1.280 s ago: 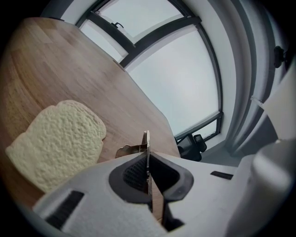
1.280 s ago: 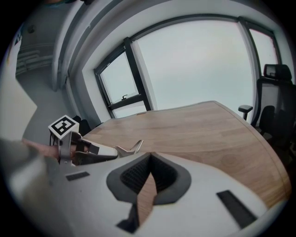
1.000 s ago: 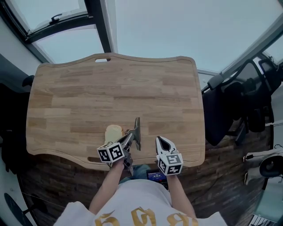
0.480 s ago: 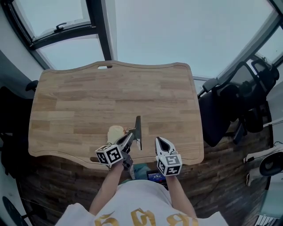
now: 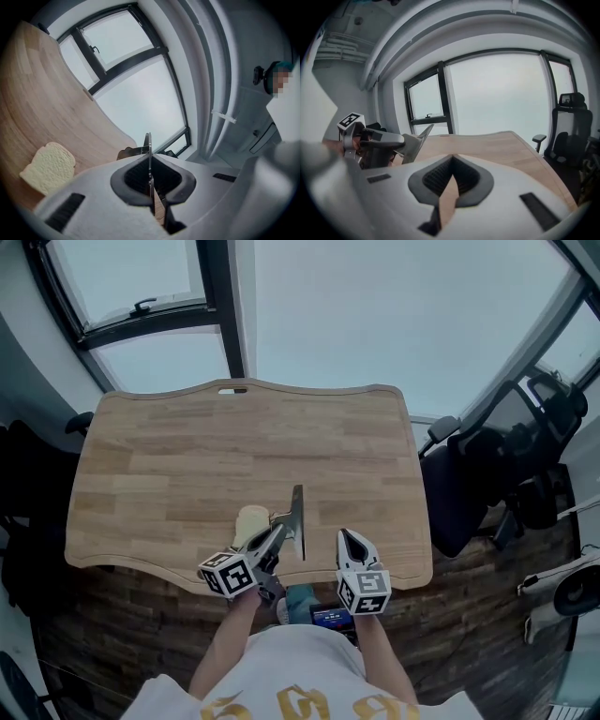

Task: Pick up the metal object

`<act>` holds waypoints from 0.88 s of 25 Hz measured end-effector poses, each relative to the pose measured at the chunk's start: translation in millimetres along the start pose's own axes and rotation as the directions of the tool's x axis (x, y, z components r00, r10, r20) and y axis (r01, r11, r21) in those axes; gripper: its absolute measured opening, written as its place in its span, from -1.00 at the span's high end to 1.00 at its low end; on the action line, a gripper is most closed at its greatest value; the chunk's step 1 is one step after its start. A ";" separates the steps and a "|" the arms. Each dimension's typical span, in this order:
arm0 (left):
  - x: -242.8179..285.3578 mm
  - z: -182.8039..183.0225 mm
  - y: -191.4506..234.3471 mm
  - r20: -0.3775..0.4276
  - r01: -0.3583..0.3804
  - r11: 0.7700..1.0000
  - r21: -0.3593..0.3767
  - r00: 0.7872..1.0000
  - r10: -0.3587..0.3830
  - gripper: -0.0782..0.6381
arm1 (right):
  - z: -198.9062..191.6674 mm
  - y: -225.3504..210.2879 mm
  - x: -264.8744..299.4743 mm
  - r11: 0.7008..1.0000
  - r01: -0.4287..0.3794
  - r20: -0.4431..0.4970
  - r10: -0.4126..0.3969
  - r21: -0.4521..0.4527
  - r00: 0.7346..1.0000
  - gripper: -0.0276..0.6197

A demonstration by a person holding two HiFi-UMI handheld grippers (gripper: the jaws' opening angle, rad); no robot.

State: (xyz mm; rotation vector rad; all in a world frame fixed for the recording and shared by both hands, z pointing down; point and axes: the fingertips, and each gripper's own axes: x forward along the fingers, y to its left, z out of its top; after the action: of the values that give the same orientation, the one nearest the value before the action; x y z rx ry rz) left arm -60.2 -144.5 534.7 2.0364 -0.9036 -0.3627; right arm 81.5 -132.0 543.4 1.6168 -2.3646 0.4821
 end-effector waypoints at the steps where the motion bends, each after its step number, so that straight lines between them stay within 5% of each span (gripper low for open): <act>1: -2.4 2.3 -4.8 0.011 0.015 1.000 0.005 1.000 -0.015 0.73 | 2.5 0.6 -2.2 1.000 -0.001 0.009 0.001 -0.001 1.000 0.88; 9: -25.3 15.1 -40.4 0.076 0.109 0.993 0.051 0.991 -0.113 0.73 | 17.9 13.0 -18.0 1.000 -0.016 0.056 0.017 -0.017 0.998 0.88; 22: -47.3 21.7 -57.7 0.137 0.137 0.989 0.048 0.980 -0.142 0.73 | 36.8 28.8 -32.2 0.997 -0.046 0.108 0.052 -0.059 0.993 0.88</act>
State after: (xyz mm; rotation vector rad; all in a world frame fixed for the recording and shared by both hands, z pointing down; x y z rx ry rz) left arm -78.1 -102.1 472.1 2.1368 -0.8593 -0.5751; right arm 65.9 -109.5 493.7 1.6023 -2.4793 0.3406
